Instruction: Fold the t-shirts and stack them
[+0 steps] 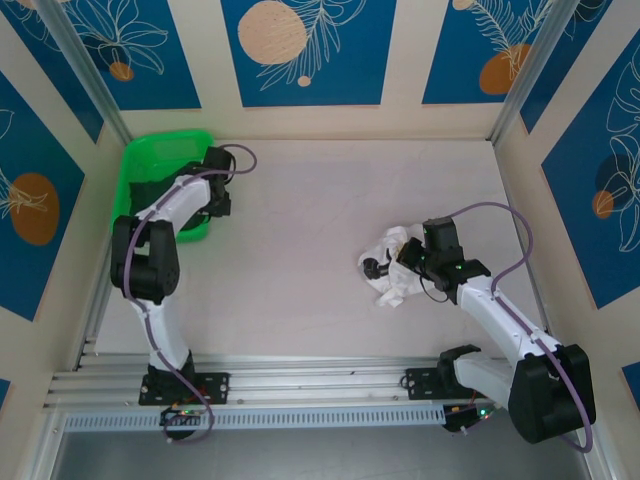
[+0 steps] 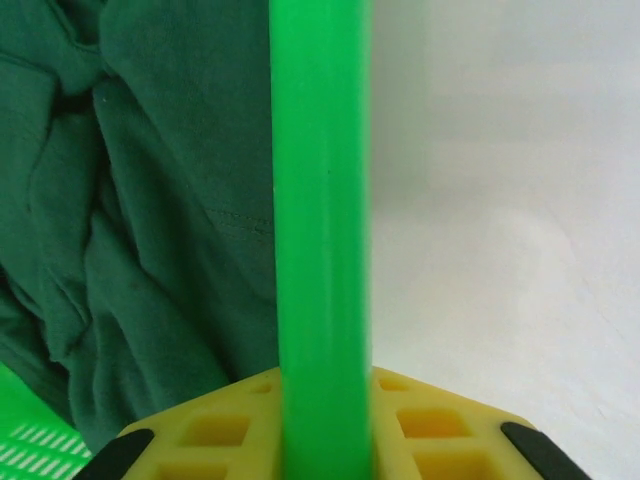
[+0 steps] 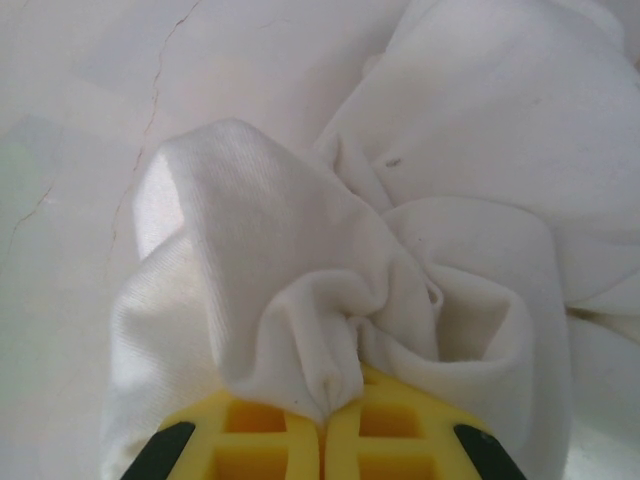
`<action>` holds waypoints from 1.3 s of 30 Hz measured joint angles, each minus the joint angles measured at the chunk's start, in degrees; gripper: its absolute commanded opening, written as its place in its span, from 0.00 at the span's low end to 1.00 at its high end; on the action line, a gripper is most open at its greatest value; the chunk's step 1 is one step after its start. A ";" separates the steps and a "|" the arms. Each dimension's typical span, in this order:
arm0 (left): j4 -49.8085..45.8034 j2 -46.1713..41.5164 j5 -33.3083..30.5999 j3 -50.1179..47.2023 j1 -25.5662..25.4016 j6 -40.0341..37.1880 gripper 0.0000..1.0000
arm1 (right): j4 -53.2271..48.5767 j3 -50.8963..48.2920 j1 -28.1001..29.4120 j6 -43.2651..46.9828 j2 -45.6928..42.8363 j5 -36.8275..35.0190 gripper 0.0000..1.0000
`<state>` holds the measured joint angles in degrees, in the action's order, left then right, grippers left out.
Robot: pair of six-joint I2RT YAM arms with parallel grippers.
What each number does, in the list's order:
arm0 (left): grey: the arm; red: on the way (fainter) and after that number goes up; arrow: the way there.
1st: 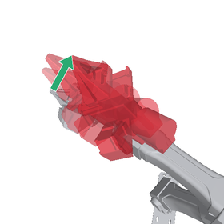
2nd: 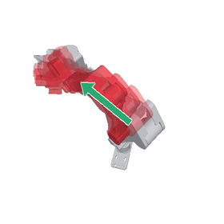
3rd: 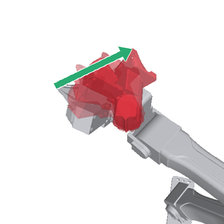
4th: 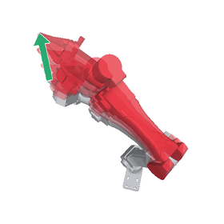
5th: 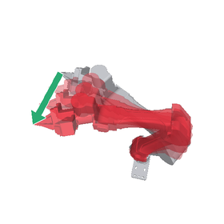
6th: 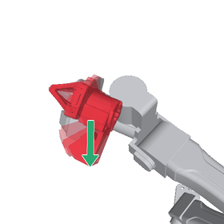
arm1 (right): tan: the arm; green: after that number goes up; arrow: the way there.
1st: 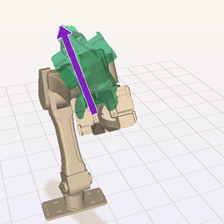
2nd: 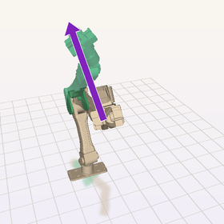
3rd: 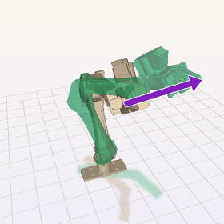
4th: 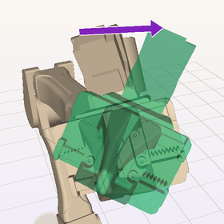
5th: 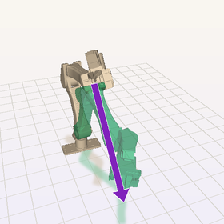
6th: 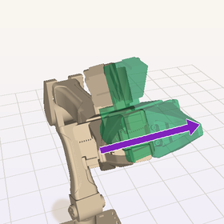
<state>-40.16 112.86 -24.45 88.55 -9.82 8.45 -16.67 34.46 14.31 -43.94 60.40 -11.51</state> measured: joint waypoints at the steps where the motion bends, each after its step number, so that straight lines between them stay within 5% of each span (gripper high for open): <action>1: -0.35 1.66 -1.22 1.86 0.22 -1.20 0.20 | 0.02 0.00 0.00 0.00 0.00 0.00 0.04; 14: -3.80 6.84 -3.76 10.88 8.41 -8.87 0.31 | 0.57 -0.52 0.11 0.02 -1.70 -0.02 0.04; 25: -10.03 8.72 -0.66 18.05 7.67 -3.61 0.90 | 0.74 -0.52 0.33 0.04 -1.70 -0.07 0.10; 32: -8.98 -4.48 8.92 17.44 -3.39 5.55 0.98 | 0.33 -0.52 0.33 0.28 -1.70 -0.61 0.22; 39: 12.96 -23.21 30.45 -6.71 -22.86 21.24 0.88 | -1.79 -0.50 0.02 -0.13 -2.54 -3.58 0.11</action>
<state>-27.20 89.65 6.00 81.84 -32.69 29.69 -18.46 33.95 14.33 -44.07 57.87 -15.09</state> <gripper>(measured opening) 0.899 0.148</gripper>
